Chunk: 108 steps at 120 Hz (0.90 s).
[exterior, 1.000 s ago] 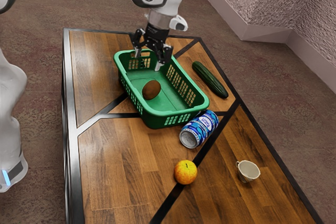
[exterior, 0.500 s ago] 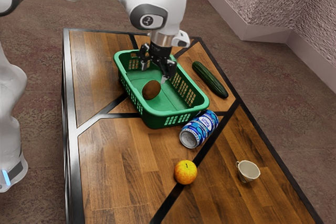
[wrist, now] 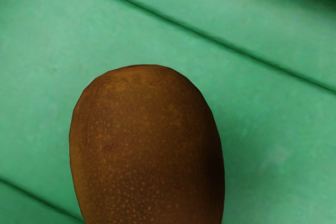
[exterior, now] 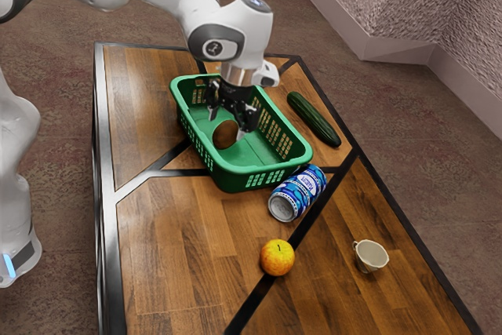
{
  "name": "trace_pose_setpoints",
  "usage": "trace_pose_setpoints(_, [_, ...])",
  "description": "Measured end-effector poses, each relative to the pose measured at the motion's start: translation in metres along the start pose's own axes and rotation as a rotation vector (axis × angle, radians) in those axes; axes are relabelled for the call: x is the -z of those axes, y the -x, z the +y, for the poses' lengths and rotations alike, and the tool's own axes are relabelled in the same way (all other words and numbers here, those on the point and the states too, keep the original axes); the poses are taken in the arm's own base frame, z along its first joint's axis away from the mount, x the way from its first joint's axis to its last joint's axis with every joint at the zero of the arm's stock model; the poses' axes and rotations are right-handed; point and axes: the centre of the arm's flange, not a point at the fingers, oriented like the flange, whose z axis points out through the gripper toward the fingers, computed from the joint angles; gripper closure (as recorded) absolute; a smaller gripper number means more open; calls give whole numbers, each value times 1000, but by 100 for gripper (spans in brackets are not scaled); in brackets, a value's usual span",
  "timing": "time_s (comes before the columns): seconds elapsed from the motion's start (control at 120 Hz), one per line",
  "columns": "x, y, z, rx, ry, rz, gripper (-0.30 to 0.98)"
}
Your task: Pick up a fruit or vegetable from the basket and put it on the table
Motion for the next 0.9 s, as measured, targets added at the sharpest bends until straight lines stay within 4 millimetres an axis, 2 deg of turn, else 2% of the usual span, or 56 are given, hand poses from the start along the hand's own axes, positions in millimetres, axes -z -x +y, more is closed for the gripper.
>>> trace_pose_setpoints(0.433, [-22, -1, 3, 0, -4, 10, 0])
trace_pose_setpoints(0.9, [-33, -7, 5, 5, 1, 34, 0])
